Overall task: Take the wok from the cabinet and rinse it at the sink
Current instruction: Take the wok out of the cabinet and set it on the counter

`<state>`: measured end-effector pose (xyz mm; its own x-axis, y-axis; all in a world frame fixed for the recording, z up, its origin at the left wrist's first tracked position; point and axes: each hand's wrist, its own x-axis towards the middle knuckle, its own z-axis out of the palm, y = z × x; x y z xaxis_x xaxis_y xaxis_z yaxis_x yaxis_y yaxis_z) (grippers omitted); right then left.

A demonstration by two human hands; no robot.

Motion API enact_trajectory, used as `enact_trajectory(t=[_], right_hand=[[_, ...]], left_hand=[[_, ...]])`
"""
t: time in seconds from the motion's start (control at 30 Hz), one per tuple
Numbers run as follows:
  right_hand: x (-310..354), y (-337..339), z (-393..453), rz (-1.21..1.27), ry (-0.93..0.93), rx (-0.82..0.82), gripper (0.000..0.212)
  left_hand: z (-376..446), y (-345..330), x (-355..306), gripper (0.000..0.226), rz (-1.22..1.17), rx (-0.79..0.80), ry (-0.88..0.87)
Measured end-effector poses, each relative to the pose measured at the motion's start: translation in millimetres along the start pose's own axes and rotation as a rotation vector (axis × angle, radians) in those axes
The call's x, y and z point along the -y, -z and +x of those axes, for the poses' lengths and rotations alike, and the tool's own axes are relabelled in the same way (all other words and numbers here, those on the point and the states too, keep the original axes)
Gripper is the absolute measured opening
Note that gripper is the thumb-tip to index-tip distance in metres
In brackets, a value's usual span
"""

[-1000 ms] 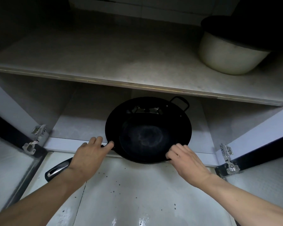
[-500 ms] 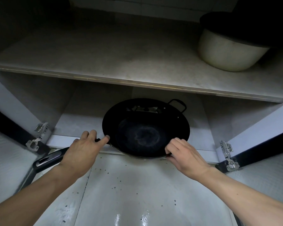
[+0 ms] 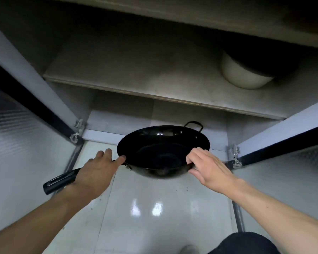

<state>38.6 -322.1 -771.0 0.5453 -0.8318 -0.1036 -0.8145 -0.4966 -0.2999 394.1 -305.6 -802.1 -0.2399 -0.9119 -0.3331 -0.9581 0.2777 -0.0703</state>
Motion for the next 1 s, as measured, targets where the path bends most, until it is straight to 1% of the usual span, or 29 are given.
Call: enact_trajectory(t=[0.1,0.17,0.27,0.37,0.47,0.57,0.7,0.83,1.0], right_hand=[[43,57,-35,0.014,-0.015,0.066,0.036],[72,100,-58,0.020,-0.014,0.096,0.035],[116,167,-88,0.035,-0.022,0.123,0.036],[153,228,-114,0.052,-0.040,0.155,0.035],[180,279,-140,0.079,-0.020,0.157,0.036],[198,324,-158,0.063,0.044,0.163,0.039],[224,387,-175,0.010,0.150,0.178,0.036],[248,436,-180,-0.004,0.239,0.113,0.037],[282,492,-174,-0.003,0.356,0.010,0.040]], left_hand=[[-62,48,-4,0.085,-0.004,0.073,0.005],[-103,93,-6,0.081,-0.053,0.141,0.003],[-158,163,-7,0.071,-0.130,0.149,-0.018],[-205,230,-7,0.067,-0.149,0.130,0.001],[-254,280,-14,0.064,-0.170,0.122,0.024],[-299,322,-24,0.056,-0.180,0.114,0.052],[-356,379,-35,0.051,-0.190,0.059,0.118],[-400,427,-37,0.053,-0.165,0.000,0.177],[-444,477,-19,0.055,-0.106,-0.109,0.243]])
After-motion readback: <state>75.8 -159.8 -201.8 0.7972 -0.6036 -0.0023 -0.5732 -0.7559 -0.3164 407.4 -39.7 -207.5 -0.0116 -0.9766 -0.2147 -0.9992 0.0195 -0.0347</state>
